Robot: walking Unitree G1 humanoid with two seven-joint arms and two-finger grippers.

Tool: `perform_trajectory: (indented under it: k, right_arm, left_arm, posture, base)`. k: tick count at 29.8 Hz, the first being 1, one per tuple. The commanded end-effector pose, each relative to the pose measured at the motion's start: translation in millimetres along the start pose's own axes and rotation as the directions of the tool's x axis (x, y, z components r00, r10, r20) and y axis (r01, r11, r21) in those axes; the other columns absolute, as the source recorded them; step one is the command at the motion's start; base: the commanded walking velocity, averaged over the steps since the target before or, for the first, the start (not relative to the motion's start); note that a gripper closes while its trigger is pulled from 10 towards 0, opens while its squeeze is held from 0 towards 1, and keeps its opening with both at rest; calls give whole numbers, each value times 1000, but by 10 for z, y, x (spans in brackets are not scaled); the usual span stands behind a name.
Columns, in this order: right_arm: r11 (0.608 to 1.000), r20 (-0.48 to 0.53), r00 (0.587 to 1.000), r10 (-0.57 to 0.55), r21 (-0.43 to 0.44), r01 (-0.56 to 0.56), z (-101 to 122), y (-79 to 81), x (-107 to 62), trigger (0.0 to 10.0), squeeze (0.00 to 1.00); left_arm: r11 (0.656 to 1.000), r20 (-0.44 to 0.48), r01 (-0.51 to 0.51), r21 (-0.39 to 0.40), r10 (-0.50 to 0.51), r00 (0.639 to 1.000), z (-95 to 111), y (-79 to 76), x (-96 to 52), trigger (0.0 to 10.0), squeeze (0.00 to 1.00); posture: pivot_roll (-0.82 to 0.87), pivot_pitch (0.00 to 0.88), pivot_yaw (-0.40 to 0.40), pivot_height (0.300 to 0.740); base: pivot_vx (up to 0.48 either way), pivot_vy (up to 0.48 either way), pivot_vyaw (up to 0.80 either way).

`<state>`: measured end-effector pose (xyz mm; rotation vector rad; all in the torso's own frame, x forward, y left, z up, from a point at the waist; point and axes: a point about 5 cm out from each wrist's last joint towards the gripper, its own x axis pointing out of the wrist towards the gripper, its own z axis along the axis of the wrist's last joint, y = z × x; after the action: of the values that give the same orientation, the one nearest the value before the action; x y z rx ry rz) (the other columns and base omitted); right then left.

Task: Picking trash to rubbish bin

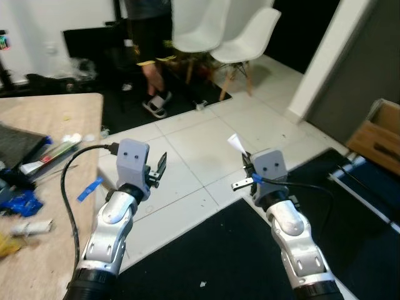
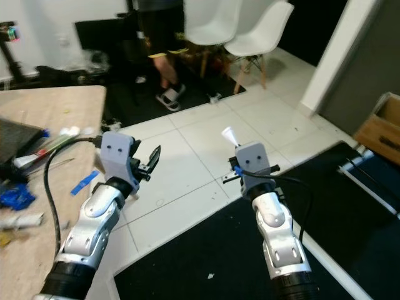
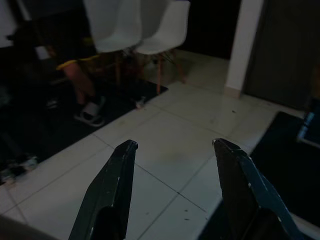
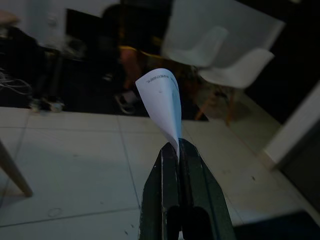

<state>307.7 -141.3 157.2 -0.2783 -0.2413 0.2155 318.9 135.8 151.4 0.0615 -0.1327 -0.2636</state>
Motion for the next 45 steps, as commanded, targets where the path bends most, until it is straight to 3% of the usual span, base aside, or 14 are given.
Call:
perform_trajectory:
  k: [1, 21, 45]
  right_arm:
    - [1000, -20, 1000, -13, -5, 13, -44, -42, -29, 10000, 0]
    - [1000, -18, 1000, 11, -3, -11, -54, 8, -21, 10000, 0]
    - [1000, -34, 999, 18, 8, -17, -87, 40, -23, 10000, 0]
  left_arm:
    - [1000, -8, 14, 10, -14, 1000, -23, -43, 0, 10000, 0]
    - [1000, -1, 14, 5, -14, 1000, -18, -47, 1, 10000, 0]
    - [1000, -52, -10, -19, 9, 999, -83, -52, -17, 10000, 0]
  posture:
    - [-103, 93, -20, 740]
    - [-97, 57, -30, 740]
    - [-95, 74, -32, 740]
  base:
    - [0, 0, -800]
    - [0, 0, -800]
    - [0, 0, -800]
